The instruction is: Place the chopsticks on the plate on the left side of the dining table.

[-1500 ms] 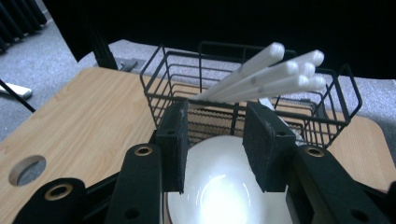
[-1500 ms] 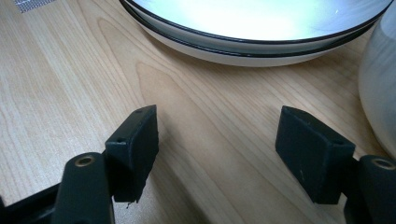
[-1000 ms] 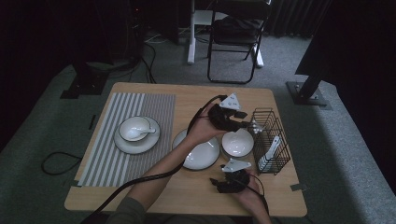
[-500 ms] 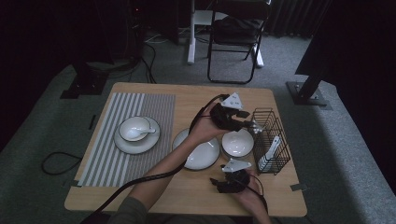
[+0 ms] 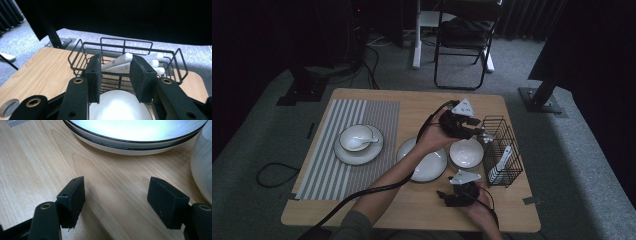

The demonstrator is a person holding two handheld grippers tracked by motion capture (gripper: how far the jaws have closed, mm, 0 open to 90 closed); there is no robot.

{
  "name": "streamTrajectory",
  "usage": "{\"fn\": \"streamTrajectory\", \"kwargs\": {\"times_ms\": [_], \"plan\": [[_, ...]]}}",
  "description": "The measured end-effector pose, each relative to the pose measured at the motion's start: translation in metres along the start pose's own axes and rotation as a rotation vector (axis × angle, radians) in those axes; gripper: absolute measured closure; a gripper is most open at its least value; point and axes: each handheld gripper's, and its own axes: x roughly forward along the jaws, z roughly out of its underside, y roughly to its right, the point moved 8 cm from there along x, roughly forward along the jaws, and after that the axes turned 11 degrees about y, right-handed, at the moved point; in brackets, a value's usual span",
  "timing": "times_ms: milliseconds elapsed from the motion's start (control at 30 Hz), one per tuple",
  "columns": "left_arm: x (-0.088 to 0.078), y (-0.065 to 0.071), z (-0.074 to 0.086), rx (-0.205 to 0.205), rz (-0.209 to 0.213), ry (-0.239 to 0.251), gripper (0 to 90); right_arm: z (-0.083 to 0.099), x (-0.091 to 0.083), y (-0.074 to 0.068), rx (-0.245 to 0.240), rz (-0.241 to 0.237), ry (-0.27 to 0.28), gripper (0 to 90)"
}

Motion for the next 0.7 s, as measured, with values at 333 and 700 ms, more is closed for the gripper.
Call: {"fn": "streamTrajectory", "kwargs": {"times_ms": [333, 700], "plan": [[0.015, -0.008, 0.005, -0.01, -0.009, -0.035, 75.0, 0.0, 0.0, 0.0, -0.004, 0.0, 0.0, 29.8], [0.035, -0.011, 0.015, -0.018, -0.013, -0.075, 78.1, 0.0, 0.0, 0.0, -0.004, 0.0, -0.001, 29.8]]}}
